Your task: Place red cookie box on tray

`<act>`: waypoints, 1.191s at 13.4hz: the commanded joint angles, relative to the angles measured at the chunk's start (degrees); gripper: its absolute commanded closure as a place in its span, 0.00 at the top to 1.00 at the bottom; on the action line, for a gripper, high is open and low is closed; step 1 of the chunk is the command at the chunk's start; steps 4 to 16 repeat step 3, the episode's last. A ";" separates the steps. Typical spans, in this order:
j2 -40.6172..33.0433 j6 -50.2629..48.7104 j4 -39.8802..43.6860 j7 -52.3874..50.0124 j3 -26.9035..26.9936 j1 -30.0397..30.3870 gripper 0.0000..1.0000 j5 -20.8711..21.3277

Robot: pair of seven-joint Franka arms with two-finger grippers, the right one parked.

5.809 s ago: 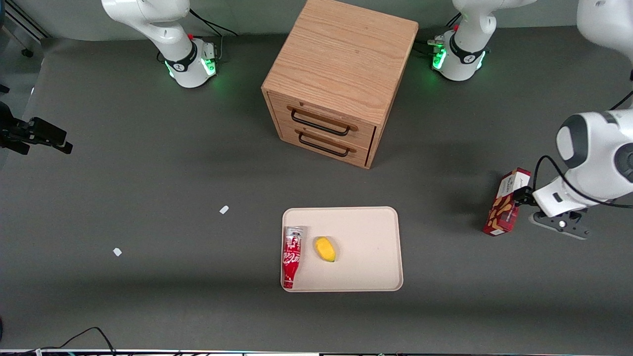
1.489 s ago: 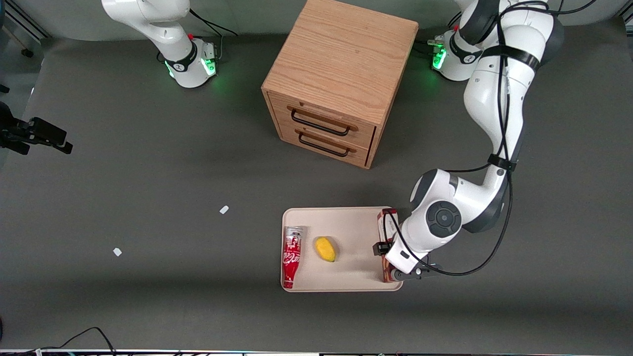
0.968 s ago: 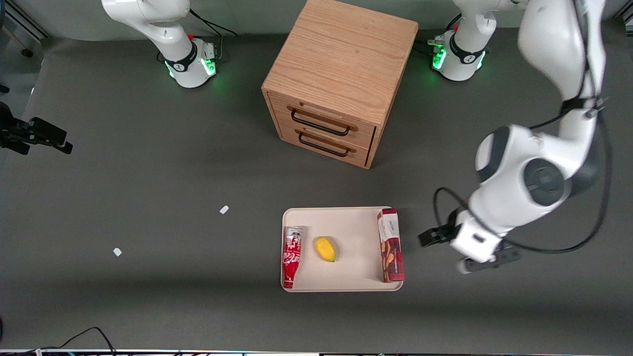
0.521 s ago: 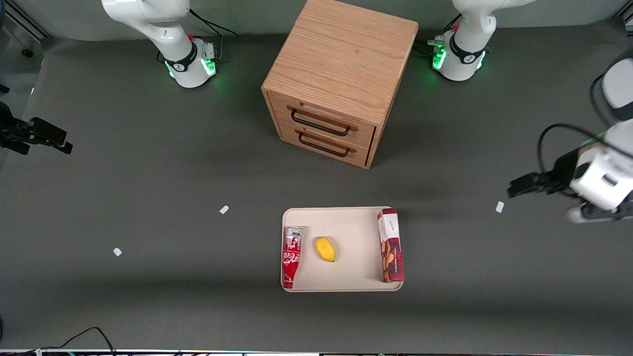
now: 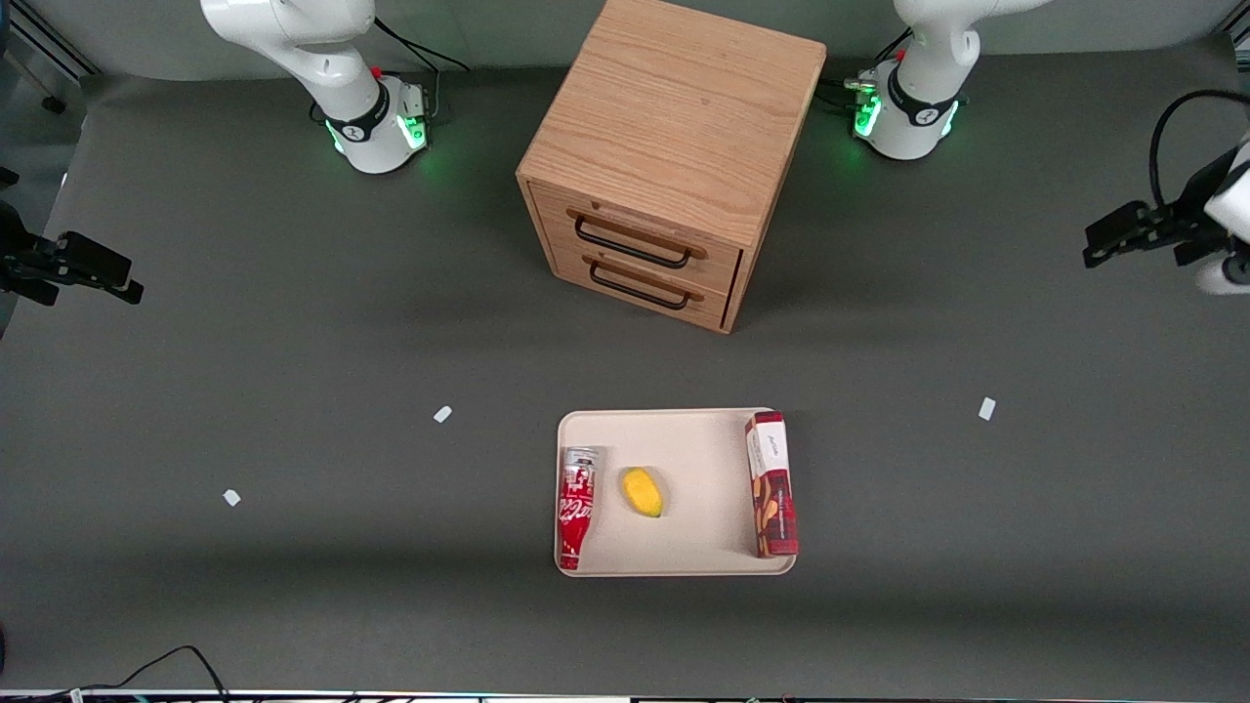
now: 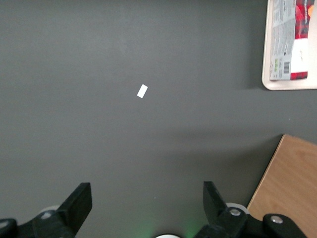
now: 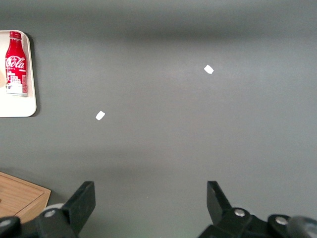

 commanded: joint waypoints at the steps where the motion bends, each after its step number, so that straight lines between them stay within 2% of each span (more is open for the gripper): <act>1: -2.01 0.17 -2.06 2.86 -0.04 1.28 1.00 0.45; 16: -1.92 0.17 -2.06 2.42 -0.04 1.20 1.00 0.02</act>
